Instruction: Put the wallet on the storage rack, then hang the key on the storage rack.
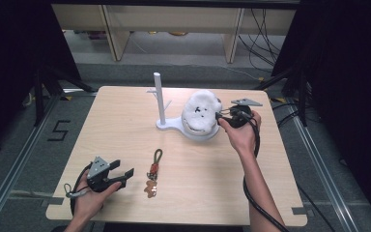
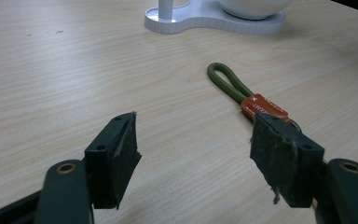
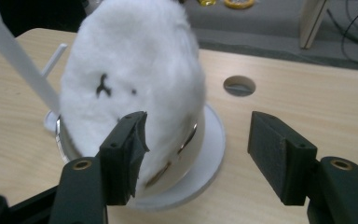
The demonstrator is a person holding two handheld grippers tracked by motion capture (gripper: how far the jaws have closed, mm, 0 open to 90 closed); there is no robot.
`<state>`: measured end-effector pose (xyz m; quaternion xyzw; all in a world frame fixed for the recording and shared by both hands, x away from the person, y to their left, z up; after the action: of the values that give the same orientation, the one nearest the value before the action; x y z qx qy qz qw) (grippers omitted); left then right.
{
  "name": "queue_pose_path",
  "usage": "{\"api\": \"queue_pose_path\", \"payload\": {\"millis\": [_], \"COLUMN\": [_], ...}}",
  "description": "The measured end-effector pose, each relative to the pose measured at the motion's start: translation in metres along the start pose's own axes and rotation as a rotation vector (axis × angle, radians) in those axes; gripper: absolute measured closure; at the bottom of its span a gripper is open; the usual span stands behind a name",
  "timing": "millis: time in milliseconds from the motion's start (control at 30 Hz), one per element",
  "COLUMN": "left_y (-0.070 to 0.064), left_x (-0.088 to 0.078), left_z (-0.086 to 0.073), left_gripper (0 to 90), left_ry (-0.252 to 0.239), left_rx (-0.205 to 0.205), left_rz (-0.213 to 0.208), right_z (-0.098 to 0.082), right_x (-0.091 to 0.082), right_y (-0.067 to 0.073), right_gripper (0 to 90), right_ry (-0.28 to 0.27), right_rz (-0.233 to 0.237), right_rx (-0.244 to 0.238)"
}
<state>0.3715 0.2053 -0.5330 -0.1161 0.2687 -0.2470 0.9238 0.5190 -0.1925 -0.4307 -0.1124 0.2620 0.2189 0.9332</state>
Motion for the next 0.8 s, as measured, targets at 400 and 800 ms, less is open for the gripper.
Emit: {"api": "queue_pose_path", "payload": {"millis": [400, 800], "left_y": [-0.008, -0.022], "left_x": [0.002, 0.005], "left_z": [0.007, 0.023], "left_gripper": [33.5, 40.1], "left_ry": [0.006, 0.06], "left_rx": [0.02, 0.042], "left_rz": [-0.032, -0.032], "right_z": [-0.043, -0.086], "right_x": [-0.023, -0.041], "right_y": [0.009, 0.016], "right_gripper": [54.7, 70.6], "right_ry": [0.021, 0.124], "right_rz": [0.033, 0.037], "right_rx": [0.007, 0.045]}}
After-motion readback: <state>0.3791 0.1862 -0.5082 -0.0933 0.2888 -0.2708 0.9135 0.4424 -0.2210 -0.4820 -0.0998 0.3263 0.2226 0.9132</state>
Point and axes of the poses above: each handheld gripper's, and its own axes: x roughly forward along the jaws, z roughly out of its top, y roughly to its left, the point moved 4 cm from there along x, roughly forward along the jaws, and after that the axes turned 14 degrees about -x, right-handed, at the moved point
